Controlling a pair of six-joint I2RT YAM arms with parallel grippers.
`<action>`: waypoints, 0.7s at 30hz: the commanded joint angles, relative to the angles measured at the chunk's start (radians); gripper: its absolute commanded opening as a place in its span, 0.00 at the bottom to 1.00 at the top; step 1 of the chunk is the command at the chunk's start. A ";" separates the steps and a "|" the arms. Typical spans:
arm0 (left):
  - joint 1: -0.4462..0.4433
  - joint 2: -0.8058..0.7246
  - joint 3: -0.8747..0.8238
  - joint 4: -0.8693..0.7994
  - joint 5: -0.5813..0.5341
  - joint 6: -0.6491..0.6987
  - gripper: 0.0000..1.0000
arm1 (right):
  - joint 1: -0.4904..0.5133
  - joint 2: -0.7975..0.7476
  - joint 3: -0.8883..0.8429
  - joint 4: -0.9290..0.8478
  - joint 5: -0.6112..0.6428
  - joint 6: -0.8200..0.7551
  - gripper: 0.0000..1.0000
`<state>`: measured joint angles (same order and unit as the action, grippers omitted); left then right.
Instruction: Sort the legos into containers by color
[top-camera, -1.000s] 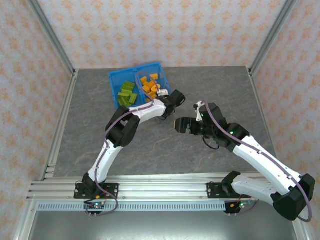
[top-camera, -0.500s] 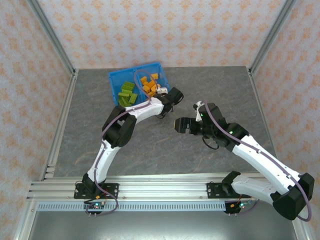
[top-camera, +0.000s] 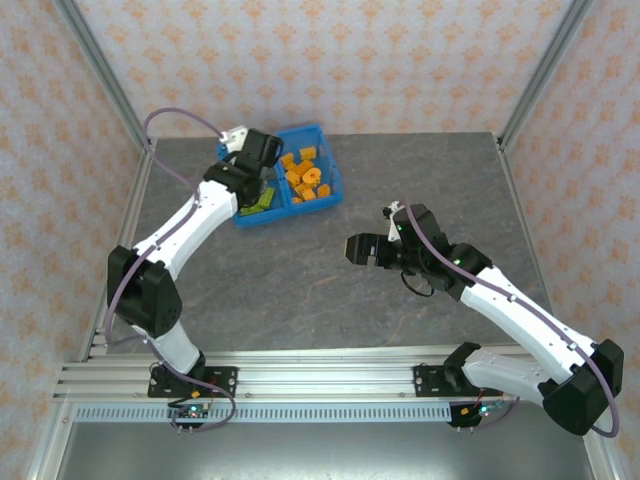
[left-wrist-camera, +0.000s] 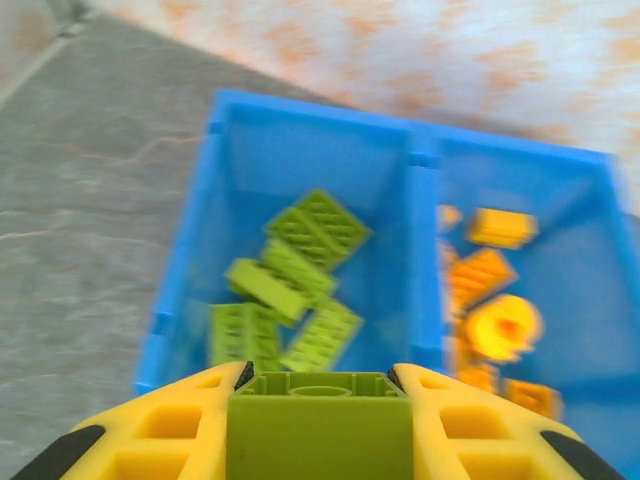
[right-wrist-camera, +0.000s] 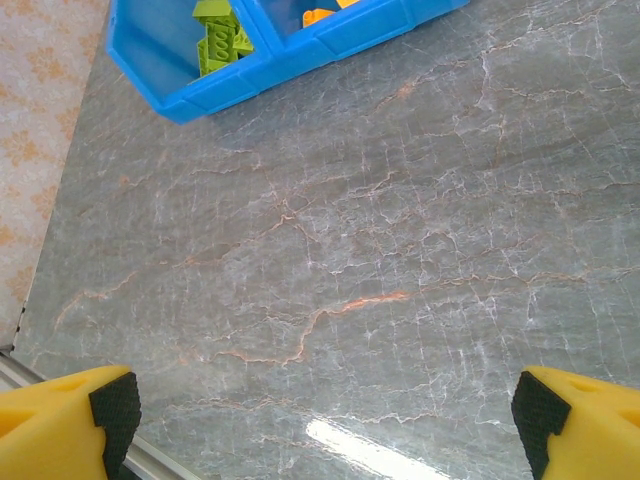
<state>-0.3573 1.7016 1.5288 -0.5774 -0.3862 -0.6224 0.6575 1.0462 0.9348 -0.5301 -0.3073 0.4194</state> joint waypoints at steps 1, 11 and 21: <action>0.035 0.097 0.002 -0.040 0.021 0.025 0.28 | -0.003 -0.003 0.005 0.019 -0.004 0.015 0.97; 0.070 0.248 0.055 -0.050 0.117 -0.039 0.60 | -0.002 -0.034 0.003 -0.020 0.008 0.022 0.97; 0.034 -0.167 -0.131 0.003 0.210 -0.006 0.73 | -0.010 -0.232 -0.151 -0.024 0.491 0.081 0.99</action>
<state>-0.2993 1.6974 1.4475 -0.5983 -0.1898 -0.6510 0.6559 0.8822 0.8364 -0.5312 -0.0917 0.4603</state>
